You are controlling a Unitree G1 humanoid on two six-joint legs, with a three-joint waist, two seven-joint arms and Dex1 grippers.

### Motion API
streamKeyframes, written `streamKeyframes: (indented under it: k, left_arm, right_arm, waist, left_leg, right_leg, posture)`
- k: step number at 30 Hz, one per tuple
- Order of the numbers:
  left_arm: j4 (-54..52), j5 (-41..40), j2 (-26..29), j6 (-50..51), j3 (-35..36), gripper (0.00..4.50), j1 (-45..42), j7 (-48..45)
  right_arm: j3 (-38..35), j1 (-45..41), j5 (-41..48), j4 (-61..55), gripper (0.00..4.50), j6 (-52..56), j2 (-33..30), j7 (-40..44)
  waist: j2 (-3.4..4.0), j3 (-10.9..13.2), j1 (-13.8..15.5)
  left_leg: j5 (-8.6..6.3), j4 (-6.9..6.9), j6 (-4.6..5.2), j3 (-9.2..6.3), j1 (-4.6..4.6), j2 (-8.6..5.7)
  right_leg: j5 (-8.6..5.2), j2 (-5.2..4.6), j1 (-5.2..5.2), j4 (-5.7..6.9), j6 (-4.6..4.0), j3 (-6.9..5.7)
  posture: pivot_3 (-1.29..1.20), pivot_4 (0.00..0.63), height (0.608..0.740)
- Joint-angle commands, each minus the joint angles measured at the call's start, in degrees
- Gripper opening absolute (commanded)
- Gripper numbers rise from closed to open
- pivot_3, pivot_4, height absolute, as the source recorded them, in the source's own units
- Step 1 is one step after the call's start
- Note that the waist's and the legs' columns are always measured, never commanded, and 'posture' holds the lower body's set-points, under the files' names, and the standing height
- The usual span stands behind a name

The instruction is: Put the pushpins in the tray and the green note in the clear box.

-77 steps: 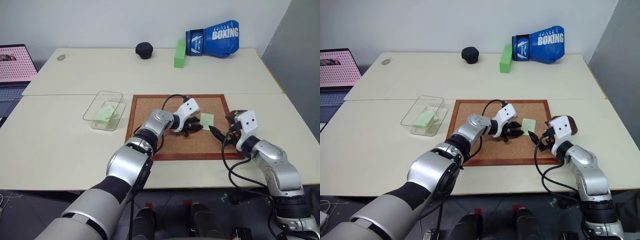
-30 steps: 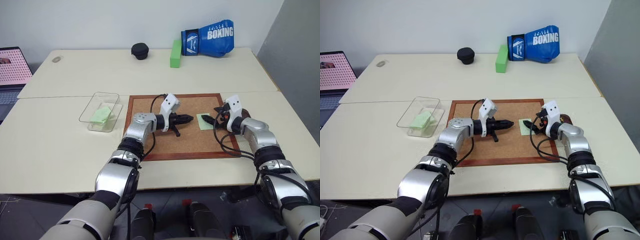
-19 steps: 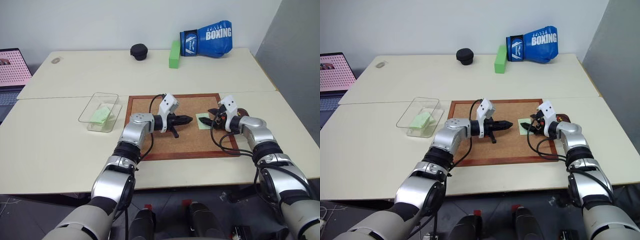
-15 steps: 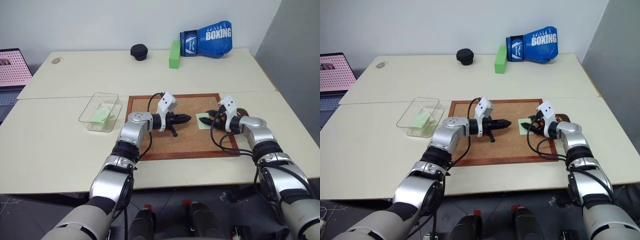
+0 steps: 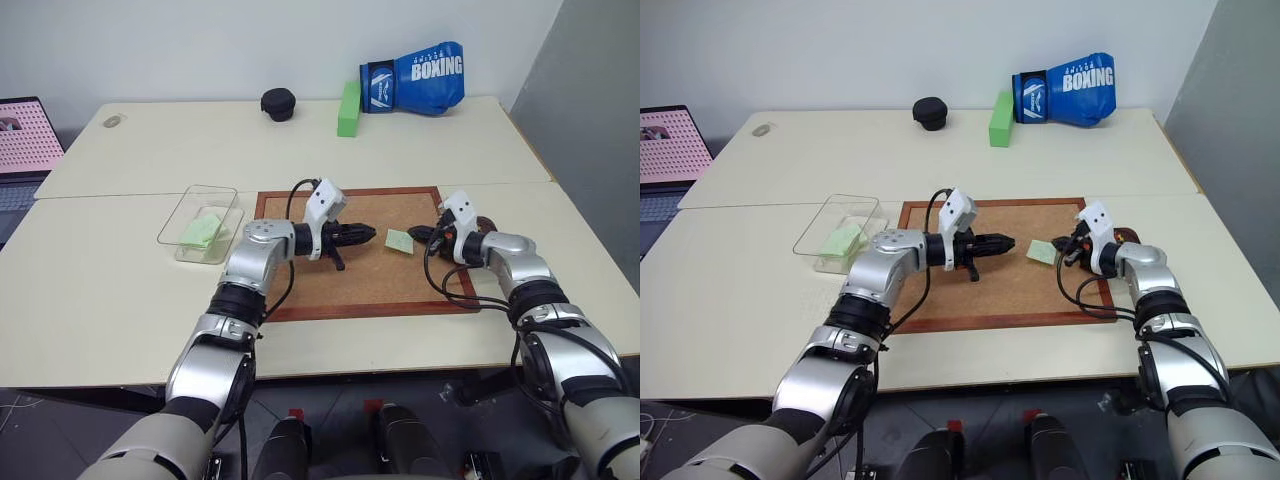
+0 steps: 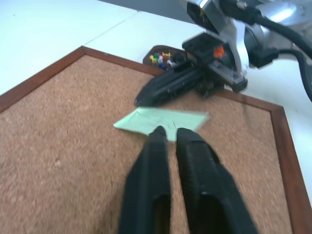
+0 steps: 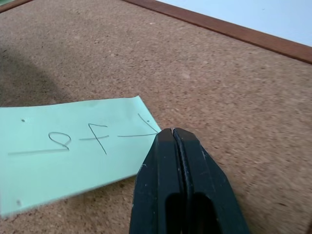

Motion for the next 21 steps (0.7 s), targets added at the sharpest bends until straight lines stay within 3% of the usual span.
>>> streamKeyframes:
  k: [1,9,16,21]
  left_arm:
    - [-5.4,-2.6,2.1,2.0,0.8,1.32,0.8,-0.6]
    - [-11.9,-6.9,4.6,7.1,1.0,3.03,3.8,-0.8]
    - [-13.1,-6.9,3.9,5.8,-1.1,4.35,4.3,0.9]
    - [-11.7,-5.1,3.4,2.0,-3.3,4.5,4.3,2.0]
  right_arm:
    - [-3.0,1.6,3.7,-8.9,0.0,3.8,-1.6,1.4]
    - [-3.8,8.4,6.5,-27.2,0.0,13.2,-3.7,-0.7]
    - [-1.8,10.6,4.3,-25.3,0.0,11.4,-2.6,-3.0]
    - [0.2,8.1,1.6,-17.1,0.65,6.9,-0.6,-3.5]
  waist:
    - [0.0,0.0,0.0]
    - [0.0,0.0,0.2]
    - [0.0,0.0,0.3]
    - [0.0,0.0,0.2]
  left_leg:
    - [0.0,0.0,0.0,-0.02,-0.01,0.0]
    - [0.0,0.03,0.0,-0.03,-0.02,0.0]
    - [0.0,0.06,0.0,-0.01,-0.02,-0.01]
    - [0.0,0.06,0.0,0.02,0.0,0.0]
  right_leg:
    - [0.0,0.0,0.0,0.0,0.0,-0.01]
    - [-0.01,-0.01,0.0,0.0,0.01,-0.03]
    - [-0.02,-0.01,0.01,-0.02,0.03,-0.01]
    - [-0.01,0.01,0.01,-0.02,0.02,0.02]
  posture:
    - [0.0,0.15,0.74]
    - [0.0,0.15,0.74]
    - [0.0,0.15,0.74]
    - [0.0,0.15,0.74]
